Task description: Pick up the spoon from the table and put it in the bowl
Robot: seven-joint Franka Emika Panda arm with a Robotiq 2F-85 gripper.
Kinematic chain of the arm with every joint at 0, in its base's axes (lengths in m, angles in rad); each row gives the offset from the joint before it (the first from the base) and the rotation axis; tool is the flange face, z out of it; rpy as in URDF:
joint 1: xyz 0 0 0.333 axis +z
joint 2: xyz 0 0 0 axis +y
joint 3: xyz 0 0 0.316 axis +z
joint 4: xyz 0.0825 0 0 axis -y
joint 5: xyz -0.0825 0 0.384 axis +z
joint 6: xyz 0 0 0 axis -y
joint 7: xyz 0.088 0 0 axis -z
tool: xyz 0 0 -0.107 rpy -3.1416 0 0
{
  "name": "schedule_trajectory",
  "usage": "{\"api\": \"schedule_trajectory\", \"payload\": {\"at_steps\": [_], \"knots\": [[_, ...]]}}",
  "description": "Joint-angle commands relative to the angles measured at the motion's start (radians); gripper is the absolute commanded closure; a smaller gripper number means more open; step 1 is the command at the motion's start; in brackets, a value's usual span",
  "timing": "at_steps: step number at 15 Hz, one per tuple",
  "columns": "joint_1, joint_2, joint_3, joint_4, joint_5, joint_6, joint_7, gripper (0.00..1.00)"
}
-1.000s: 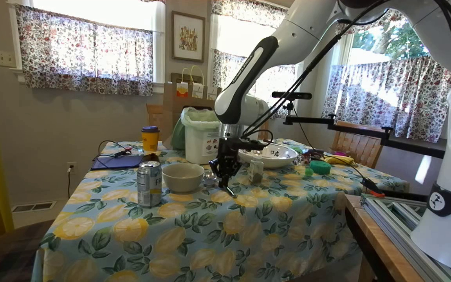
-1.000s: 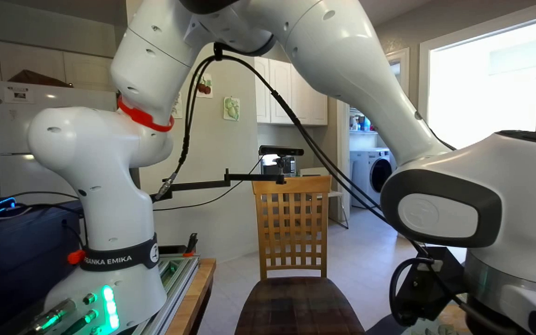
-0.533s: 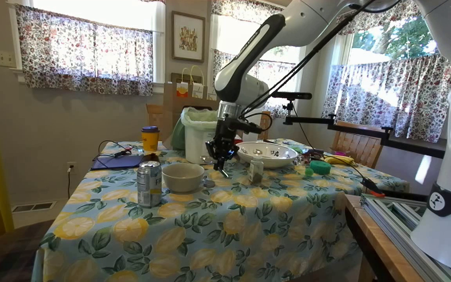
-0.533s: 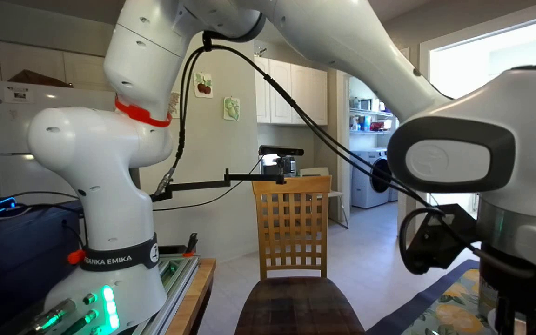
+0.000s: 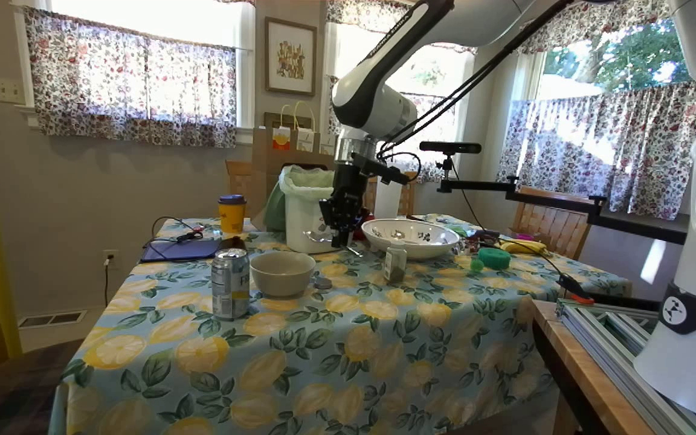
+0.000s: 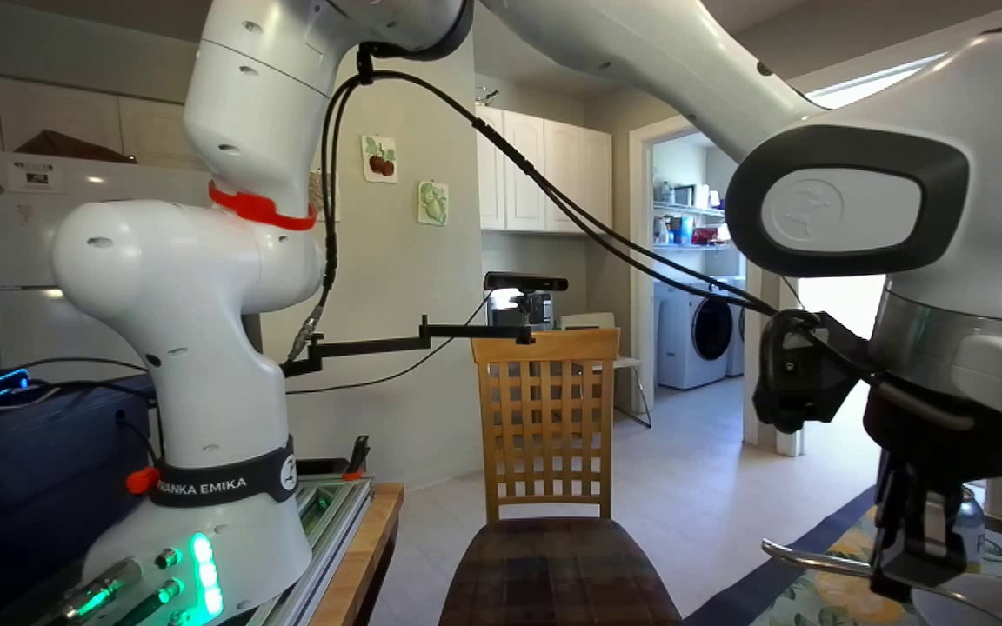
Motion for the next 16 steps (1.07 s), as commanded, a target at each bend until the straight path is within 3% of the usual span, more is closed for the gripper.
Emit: {"api": "schedule_trajectory", "payload": {"at_steps": [1,6,16], "knots": [[0.008,0.009,0.012,0.019,-0.011,-0.061,-0.095,0.96],[0.021,0.052,0.033,0.064,-0.022,-0.125,-0.196,0.96],[0.026,0.153,0.018,0.275,-0.059,-0.283,-0.16,0.96]]}}
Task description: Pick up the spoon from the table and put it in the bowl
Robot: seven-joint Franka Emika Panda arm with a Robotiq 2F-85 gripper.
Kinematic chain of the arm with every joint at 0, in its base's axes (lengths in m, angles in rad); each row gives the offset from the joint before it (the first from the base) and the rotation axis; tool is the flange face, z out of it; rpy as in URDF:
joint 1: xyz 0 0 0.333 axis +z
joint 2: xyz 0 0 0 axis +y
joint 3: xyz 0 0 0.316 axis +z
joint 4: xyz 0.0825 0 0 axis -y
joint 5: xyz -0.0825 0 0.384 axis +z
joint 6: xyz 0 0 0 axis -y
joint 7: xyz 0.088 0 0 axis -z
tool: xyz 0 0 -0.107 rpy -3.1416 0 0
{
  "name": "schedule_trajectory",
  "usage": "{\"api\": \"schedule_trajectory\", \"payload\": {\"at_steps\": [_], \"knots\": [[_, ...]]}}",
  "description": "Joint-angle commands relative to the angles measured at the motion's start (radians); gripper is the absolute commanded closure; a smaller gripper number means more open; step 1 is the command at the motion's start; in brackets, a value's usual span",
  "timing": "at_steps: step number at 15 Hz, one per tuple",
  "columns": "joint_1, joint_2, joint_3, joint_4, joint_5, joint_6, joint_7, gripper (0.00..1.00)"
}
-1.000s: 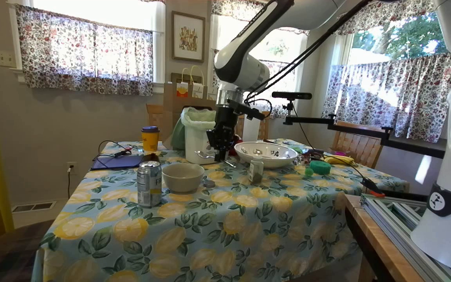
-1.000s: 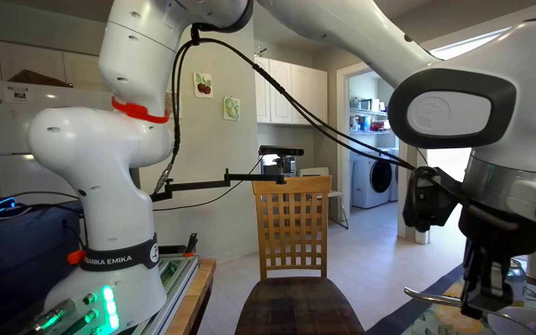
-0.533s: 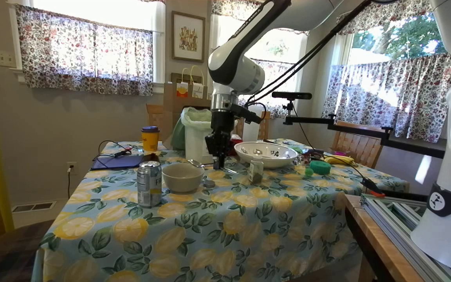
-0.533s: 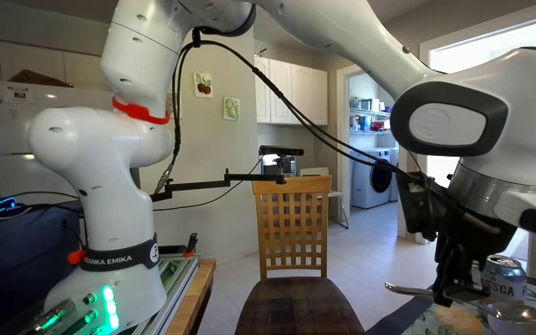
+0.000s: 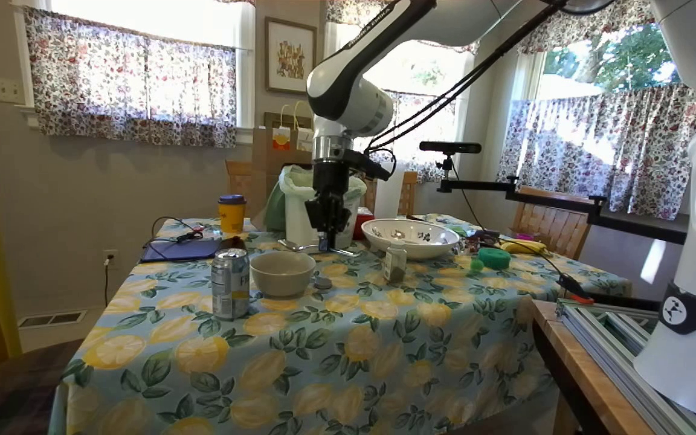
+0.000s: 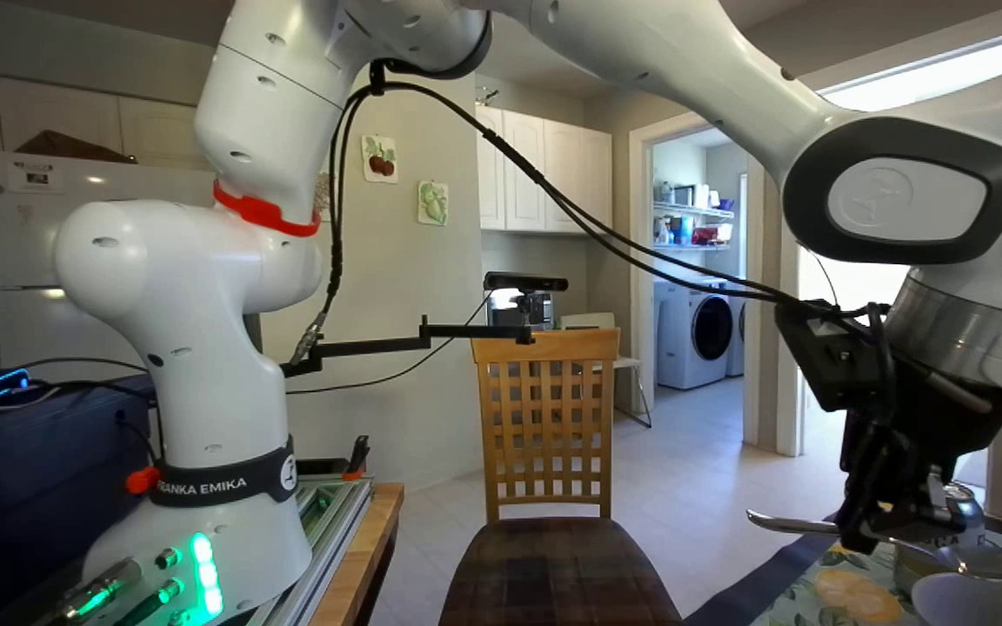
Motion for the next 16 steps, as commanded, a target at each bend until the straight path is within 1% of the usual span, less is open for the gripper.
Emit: {"api": "schedule_trajectory", "payload": {"at_steps": [1,7,11,16], "knots": [[-0.005,0.086,-0.011,0.13,-0.027,-0.072,0.012,0.96],[0.004,0.186,-0.022,0.247,-0.078,-0.121,0.057,0.96],[0.008,0.246,-0.018,0.34,-0.107,-0.186,0.08,0.96],[0.021,0.316,-0.027,0.454,-0.156,-0.265,0.142,0.96]]}}
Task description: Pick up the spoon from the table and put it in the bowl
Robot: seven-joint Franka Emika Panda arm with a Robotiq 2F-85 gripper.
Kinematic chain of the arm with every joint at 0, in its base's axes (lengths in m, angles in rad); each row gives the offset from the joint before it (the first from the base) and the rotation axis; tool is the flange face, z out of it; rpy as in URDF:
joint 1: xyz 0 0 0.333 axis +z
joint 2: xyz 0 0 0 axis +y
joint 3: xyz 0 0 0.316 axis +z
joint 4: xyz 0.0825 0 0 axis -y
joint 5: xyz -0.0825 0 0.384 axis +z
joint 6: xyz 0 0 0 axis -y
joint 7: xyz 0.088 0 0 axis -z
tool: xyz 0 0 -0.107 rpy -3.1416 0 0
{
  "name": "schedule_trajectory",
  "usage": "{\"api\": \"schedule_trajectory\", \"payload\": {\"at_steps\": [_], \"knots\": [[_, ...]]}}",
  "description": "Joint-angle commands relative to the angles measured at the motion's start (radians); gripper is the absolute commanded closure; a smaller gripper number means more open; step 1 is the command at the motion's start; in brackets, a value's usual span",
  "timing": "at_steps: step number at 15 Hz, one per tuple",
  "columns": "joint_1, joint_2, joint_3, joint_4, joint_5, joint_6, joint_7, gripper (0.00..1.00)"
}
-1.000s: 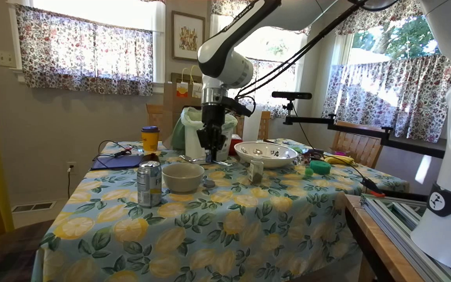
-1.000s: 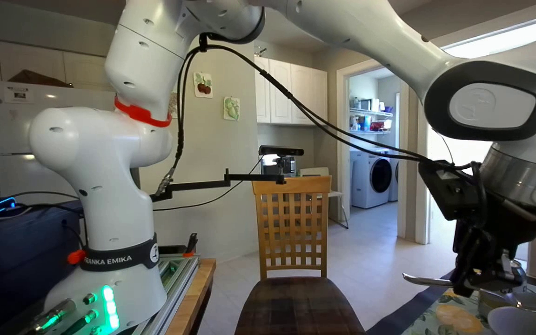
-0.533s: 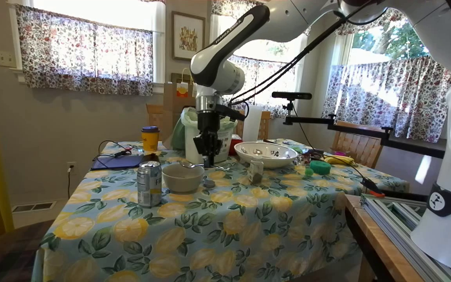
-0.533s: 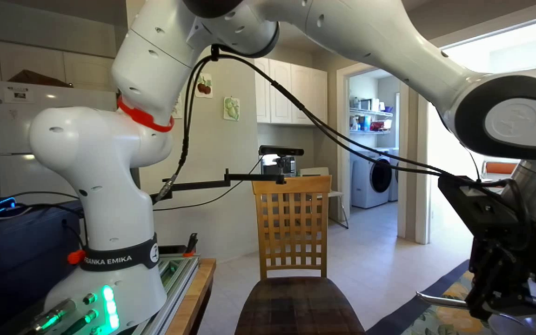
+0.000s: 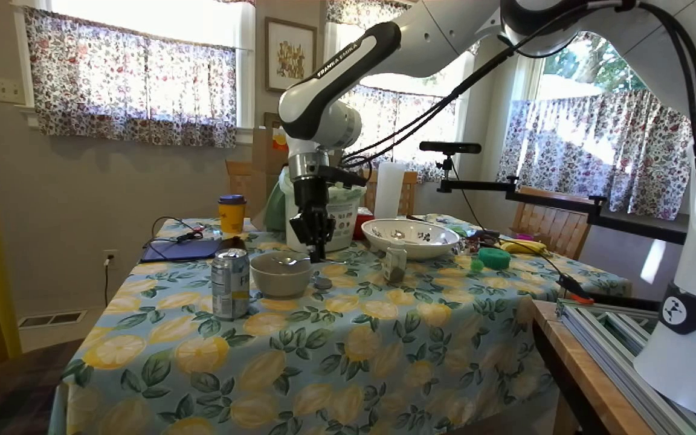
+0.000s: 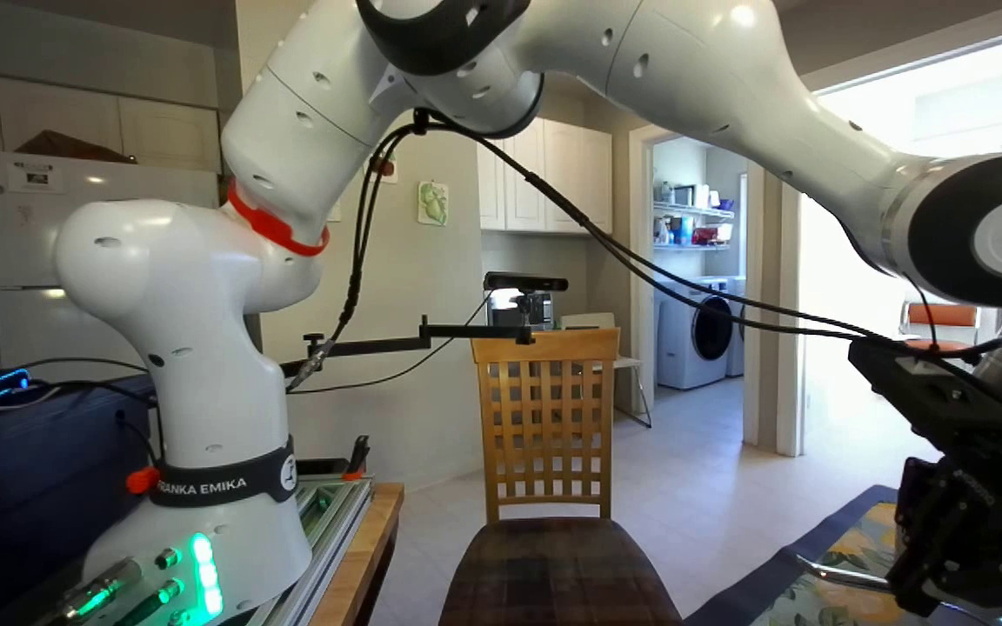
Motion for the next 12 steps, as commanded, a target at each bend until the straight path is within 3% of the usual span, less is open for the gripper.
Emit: {"api": "schedule_trajectory", "payload": {"at_steps": [1,12], "knots": [[0.01,0.081,-0.011,0.137,-0.043,-0.086,0.055,0.96],[0.009,0.185,-0.019,0.291,-0.094,-0.189,0.109,0.96]]}}
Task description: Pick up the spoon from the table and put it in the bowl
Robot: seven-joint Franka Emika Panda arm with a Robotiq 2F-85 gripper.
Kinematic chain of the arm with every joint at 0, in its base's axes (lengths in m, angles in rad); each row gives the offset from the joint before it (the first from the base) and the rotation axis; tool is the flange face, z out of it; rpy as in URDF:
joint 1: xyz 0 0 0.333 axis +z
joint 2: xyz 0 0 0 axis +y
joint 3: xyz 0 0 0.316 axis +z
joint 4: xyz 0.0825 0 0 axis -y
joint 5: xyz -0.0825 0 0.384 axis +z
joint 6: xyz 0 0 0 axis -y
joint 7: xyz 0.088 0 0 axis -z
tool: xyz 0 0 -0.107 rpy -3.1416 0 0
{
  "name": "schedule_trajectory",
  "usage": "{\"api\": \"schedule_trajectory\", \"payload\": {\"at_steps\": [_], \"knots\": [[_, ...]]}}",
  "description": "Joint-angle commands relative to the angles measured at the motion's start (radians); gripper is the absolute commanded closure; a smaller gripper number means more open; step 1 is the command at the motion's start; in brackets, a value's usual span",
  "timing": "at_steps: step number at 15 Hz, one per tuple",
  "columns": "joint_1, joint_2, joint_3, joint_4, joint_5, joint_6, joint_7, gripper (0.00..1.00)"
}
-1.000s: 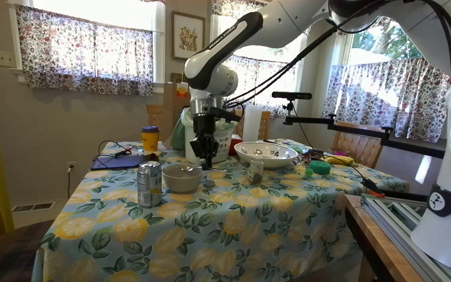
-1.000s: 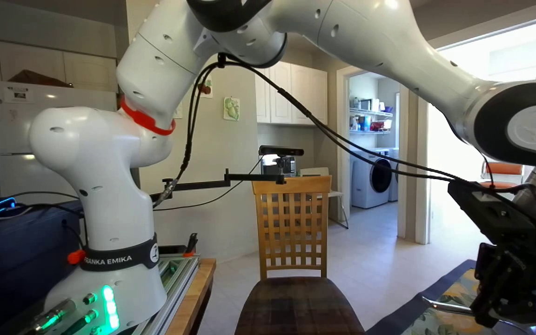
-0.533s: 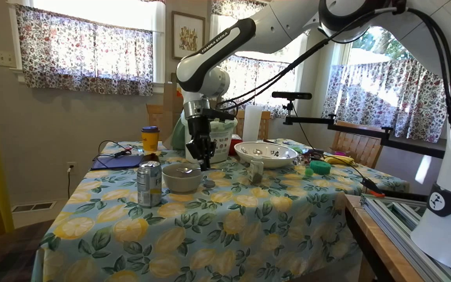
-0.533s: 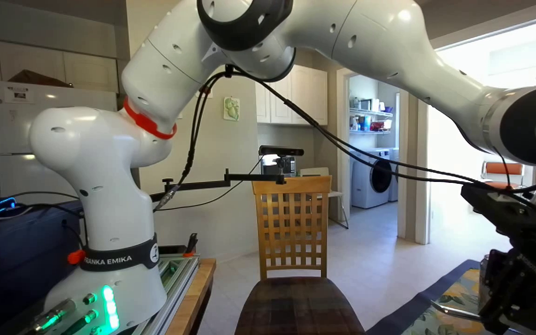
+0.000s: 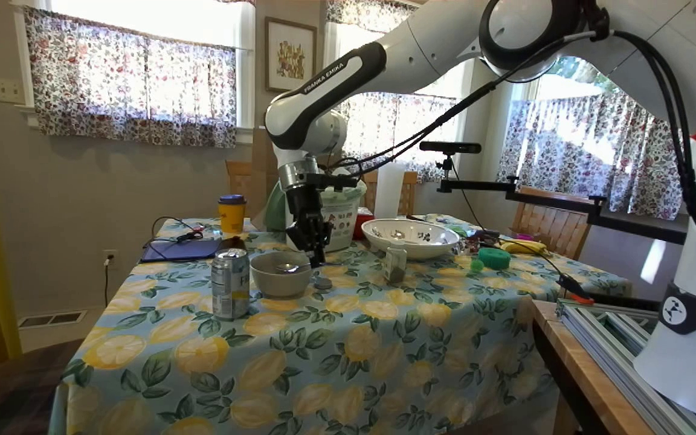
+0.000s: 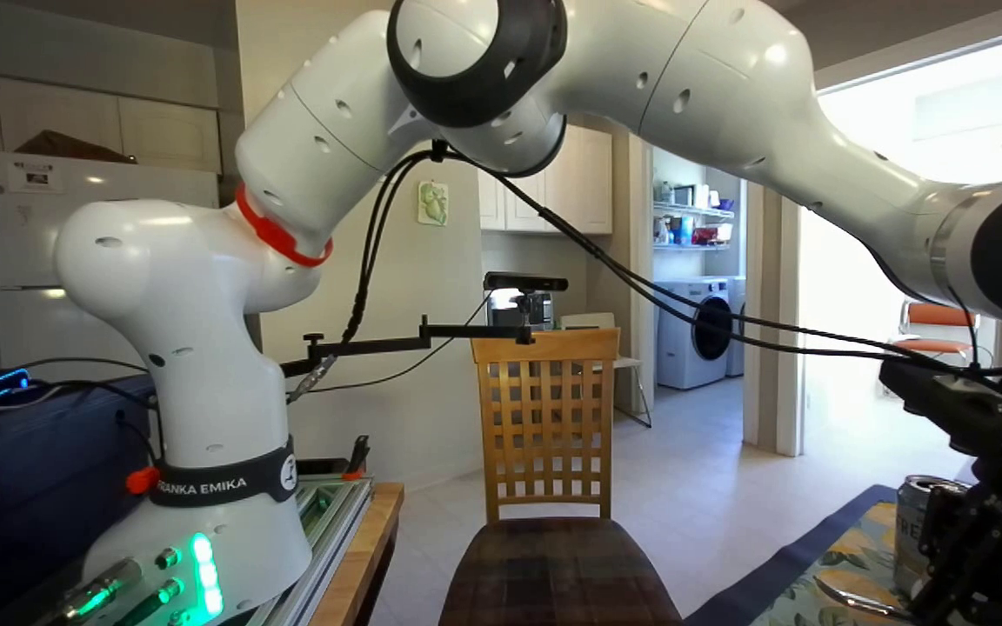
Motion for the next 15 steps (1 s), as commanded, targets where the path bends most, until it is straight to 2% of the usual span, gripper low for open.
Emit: {"api": "schedule_trajectory", "payload": {"at_steps": [1,4,5,6,7,9,10,11,12,15], "knots": [[0.003,0.053,-0.01,0.095,-0.02,-0.055,0.032,0.96],[0.003,0.065,-0.014,0.117,-0.021,-0.068,0.043,0.94],[0.002,0.069,-0.015,0.125,-0.02,-0.072,0.045,0.78],[0.001,0.072,-0.016,0.131,-0.019,-0.074,0.049,0.78],[0.001,0.075,-0.016,0.135,-0.019,-0.074,0.051,0.69],[0.001,0.079,-0.017,0.144,-0.02,-0.07,0.057,0.67],[0.001,0.08,-0.017,0.148,-0.019,-0.069,0.06,0.52],[-0.002,0.078,-0.016,0.148,-0.017,-0.066,0.059,0.42],[-0.006,0.075,-0.012,0.148,-0.011,-0.065,0.055,0.41],[-0.021,0.041,-0.004,0.126,0.009,-0.023,0.035,0.21]]}}
